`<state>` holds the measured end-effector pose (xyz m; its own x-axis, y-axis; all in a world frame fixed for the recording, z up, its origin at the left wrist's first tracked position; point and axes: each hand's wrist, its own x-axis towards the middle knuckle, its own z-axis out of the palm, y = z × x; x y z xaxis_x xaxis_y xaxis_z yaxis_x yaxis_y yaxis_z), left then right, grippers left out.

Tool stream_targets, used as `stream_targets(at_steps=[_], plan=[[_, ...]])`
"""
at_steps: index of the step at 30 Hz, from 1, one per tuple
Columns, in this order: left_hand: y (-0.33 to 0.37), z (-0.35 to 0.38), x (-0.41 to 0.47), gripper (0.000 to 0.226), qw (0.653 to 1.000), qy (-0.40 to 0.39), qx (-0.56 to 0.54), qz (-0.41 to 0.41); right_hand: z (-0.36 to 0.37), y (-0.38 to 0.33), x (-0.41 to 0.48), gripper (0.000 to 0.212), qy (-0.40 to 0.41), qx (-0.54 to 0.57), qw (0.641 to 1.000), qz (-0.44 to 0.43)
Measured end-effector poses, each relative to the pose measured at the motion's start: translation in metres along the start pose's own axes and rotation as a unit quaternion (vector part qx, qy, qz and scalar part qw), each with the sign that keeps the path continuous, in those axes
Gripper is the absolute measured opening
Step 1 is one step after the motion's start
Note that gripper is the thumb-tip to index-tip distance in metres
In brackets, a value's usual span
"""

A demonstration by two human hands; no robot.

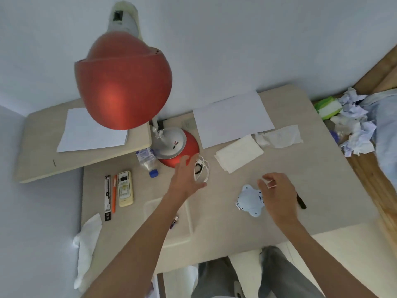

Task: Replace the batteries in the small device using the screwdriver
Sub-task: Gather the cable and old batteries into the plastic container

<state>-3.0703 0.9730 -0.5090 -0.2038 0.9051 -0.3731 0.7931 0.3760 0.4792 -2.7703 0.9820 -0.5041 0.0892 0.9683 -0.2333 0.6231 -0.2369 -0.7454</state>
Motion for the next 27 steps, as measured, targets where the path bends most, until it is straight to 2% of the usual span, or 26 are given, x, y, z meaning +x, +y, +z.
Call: stream_targets(at_steps=[4, 9, 14, 16, 21, 27], plan=[[-0.011, 0.017, 0.034, 0.118, 0.997, -0.059, 0.040, 0.004, 0.012, 0.001, -0.035, 0.012, 0.023, 0.011, 0.998, 0.049], [-0.016, 0.029, 0.051, 0.125, 0.996, -0.061, 0.065, 0.003, 0.026, 0.007, -0.062, 0.009, 0.045, 0.010, 0.996, 0.082], [-0.021, 0.037, 0.051, 0.140, 0.994, -0.074, 0.076, 0.005, 0.041, -0.003, -0.068, 0.006, 0.055, 0.019, 0.996, 0.072], [-0.023, 0.040, 0.050, 0.142, 0.995, -0.070, 0.077, 0.008, 0.049, -0.013, -0.065, 0.017, 0.049, 0.025, 0.997, 0.055], [-0.025, 0.044, 0.047, 0.130, 0.994, -0.051, 0.090, 0.028, 0.075, -0.035, -0.049, 0.003, 0.026, 0.030, 0.999, 0.033], [-0.022, 0.042, 0.045, 0.112, 0.997, -0.041, 0.059, 0.033, 0.098, -0.055, -0.027, 0.004, 0.015, 0.048, 0.999, 0.021]])
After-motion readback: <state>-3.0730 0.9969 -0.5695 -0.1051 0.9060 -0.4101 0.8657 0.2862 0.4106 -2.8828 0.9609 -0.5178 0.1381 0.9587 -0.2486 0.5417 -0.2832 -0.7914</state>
